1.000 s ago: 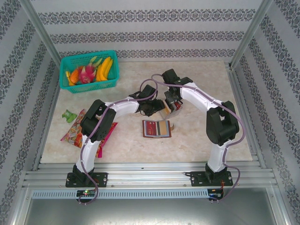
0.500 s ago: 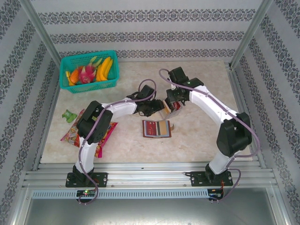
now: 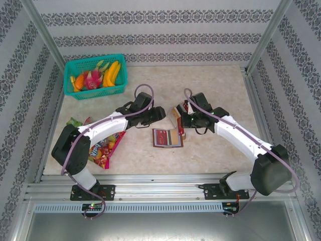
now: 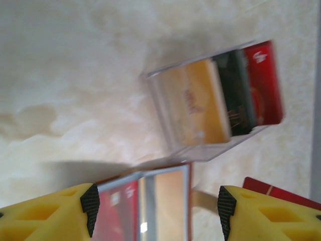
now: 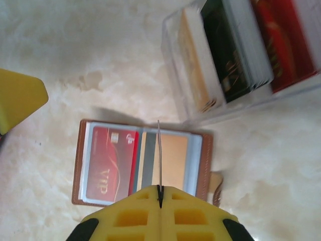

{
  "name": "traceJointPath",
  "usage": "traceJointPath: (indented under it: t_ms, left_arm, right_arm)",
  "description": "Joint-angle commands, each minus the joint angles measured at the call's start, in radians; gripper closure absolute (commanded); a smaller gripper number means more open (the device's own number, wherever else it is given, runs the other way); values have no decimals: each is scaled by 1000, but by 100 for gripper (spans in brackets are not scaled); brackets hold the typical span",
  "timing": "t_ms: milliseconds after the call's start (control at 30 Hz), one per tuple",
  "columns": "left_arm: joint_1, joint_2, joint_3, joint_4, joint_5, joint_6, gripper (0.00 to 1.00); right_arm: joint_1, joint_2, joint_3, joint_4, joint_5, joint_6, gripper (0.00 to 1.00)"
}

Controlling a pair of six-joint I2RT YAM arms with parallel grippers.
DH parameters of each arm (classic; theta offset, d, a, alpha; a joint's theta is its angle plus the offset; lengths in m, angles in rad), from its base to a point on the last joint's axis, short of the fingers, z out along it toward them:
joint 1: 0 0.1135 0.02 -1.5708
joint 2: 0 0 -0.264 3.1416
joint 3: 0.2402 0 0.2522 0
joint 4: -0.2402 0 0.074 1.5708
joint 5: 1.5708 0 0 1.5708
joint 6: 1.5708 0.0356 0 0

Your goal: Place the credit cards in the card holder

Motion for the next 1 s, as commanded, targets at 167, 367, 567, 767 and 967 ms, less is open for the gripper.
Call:
traceJointPath:
  t_ms: [167, 367, 567, 767, 967]
  left_arm:
    - [5, -39, -154, 13, 47, -19, 35]
    - [5, -5, -155, 11, 85, -11, 39]
    - [4, 3, -166, 15, 95, -11, 43]
    - [2, 10, -173, 18, 114, -6, 52]
    - [-2, 27, -176, 13, 124, -1, 60]
  right_arm:
    - [49, 42, -61, 22, 91, 66, 99]
    - [52, 52, -104, 36, 106, 73, 99]
    - [52, 76, -127, 56, 115, 88, 99]
    - [53, 107, -145, 95, 105, 105, 99]
    - [52, 82, -152, 137, 43, 138, 99]
